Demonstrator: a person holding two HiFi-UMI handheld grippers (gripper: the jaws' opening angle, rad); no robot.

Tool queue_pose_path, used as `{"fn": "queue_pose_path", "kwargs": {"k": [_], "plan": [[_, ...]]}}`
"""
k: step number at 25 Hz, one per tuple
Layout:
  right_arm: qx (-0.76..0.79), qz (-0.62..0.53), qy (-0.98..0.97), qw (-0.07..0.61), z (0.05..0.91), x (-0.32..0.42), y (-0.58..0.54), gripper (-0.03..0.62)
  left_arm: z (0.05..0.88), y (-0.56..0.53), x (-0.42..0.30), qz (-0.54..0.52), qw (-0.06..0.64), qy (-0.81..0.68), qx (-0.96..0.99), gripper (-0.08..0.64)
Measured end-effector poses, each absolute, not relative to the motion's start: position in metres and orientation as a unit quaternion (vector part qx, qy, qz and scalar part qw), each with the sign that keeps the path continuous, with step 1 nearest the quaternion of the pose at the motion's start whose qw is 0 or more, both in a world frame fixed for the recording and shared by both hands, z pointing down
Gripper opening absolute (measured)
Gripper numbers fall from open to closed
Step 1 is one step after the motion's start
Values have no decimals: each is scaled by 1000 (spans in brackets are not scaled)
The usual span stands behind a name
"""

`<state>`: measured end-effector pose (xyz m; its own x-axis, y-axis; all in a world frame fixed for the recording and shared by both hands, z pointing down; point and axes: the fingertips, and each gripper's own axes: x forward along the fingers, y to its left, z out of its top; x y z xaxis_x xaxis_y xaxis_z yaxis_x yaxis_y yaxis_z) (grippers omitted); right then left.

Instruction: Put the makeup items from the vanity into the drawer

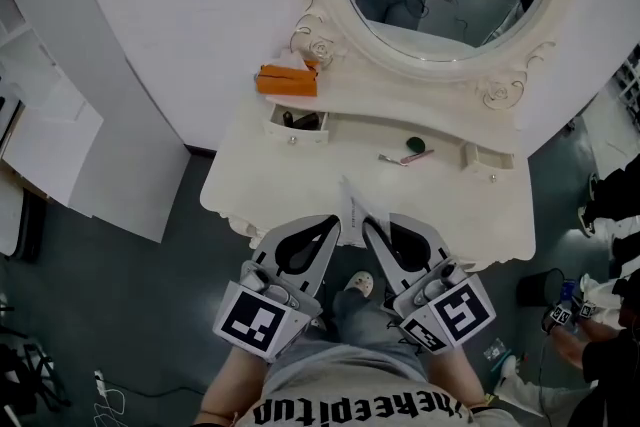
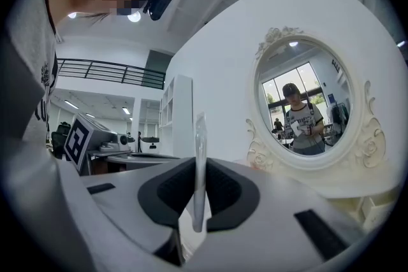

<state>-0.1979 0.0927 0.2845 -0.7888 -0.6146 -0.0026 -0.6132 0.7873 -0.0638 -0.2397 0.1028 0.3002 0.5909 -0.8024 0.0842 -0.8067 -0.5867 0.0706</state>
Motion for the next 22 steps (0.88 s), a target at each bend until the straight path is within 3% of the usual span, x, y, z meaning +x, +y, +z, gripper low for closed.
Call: {"fn": "queue_pose_path", "kwargs": {"k": [22], "plan": [[-334,-34,942,12,288,-163,-23,52,306,-10,-207,29,58,-448,892,31]]}}
